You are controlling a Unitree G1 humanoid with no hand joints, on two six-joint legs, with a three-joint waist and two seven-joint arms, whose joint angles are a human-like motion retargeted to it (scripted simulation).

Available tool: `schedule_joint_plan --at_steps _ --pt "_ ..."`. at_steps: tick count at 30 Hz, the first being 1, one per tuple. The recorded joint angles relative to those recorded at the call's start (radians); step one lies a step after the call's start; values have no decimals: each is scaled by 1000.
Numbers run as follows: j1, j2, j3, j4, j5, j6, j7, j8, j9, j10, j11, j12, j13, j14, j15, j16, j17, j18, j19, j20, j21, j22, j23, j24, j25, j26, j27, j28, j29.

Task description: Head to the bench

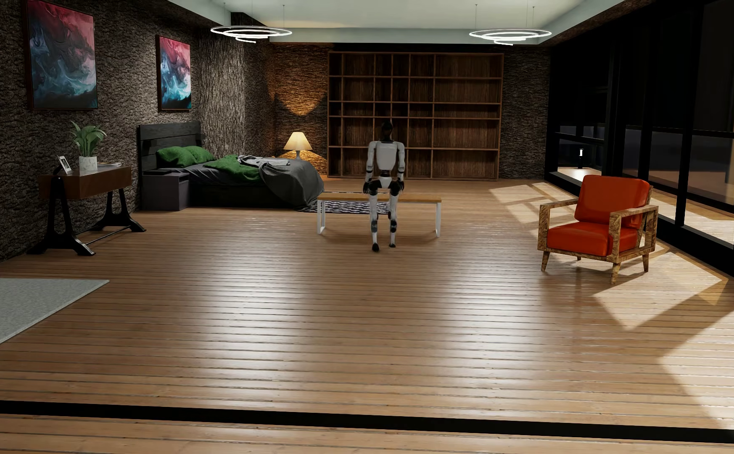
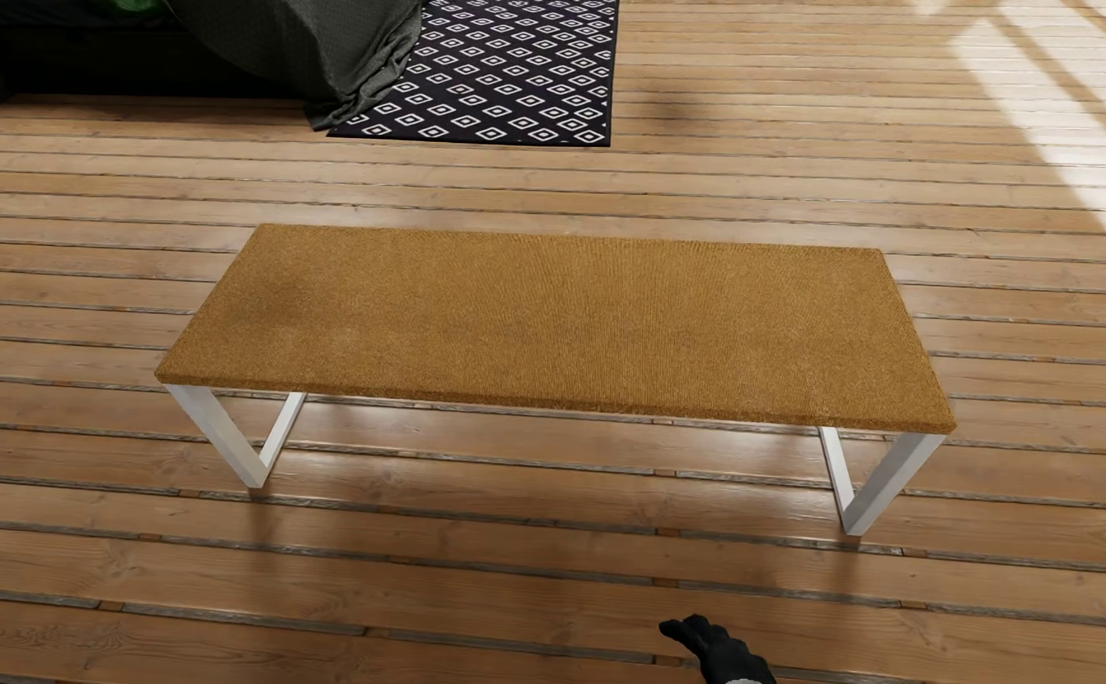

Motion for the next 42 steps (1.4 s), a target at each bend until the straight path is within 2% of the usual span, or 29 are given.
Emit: schedule_joint_plan --at_steps 3,6,9,11,14,20,27,29,31,34,36,38,42 --pt "-1 15 -2 13 14 9 -15 -6 -6 22 -1 -5 -28 15 -25 7 6 0 -4 1 22 9 -22 2 3 2 -10 0 -9" --pt "-9 29 0 26 30 17 -20 -8 -11 55 -7 -8 -47 23 -44 2 0 -1 -9 18 83 -34 8 -20 -16 -15 -17 32 11" --pt "-19 34 1 39 46 23 -17 -6 -14 88 -3 -19 -52 30 -60 -4 5 -1 -16 18 115 -81 80 -36 -36 -29 6 51 16" --pt "-32 35 1 48 57 28 -14 -4 -15 117 -1 -30 -42 35 -69 -4 15 -1 -21 9 109 -107 126 -42 -38 -34 23 50 10" --pt "-62 30 -2 61 75 35 -8 0 -19 174 8 -40 -13 43 -81 7 16 -7 -29 7 110 -129 170 -52 -51 -42 24 49 13" --pt "-110 24 -10 85 110 51 -2 12 -20 279 32 -44 37 73 -103 30 8 -33 -39 11 88 -93 175 -45 -56 -35 44 37 21" --pt "-194 10 -11 121 127 70 20 -8 -18 420 46 -45 36 77 -117 45 7 -66 -32 30 49 -66 158 -31 -51 -28 47 26 13" --pt "-220 4 -7 139 129 76 40 -14 -14 462 52 -34 29 40 -121 44 3 -84 -28 39 48 -89 160 -35 -56 -31 26 33 10" --pt "-232 1 -3 157 130 81 58 -15 -12 470 53 -25 12 -46 -122 41 3 -70 -23 42 49 -106 154 -37 -61 -37 15 34 8" --pt "-224 6 3 218 126 86 148 -6 -12 341 35 -22 -20 -149 -114 28 5 16 -17 33 52 -110 144 -35 -64 -31 6 33 4" --pt "-225 8 10 225 123 86 169 4 -12 224 21 -23 -37 -189 -106 25 7 57 -13 35 56 -108 138 -34 -64 -27 2 34 4" --pt "-250 6 15 209 121 83 127 12 -8 164 17 -28 -50 -213 -102 26 10 52 -7 40 59 -106 132 -32 -61 -25 0 36 4" --pt "-308 1 21 146 119 80 -34 29 3 153 16 -26 -61 -187 -97 31 18 24 8 49 73 -121 130 -28 -58 -23 -3 39 4"
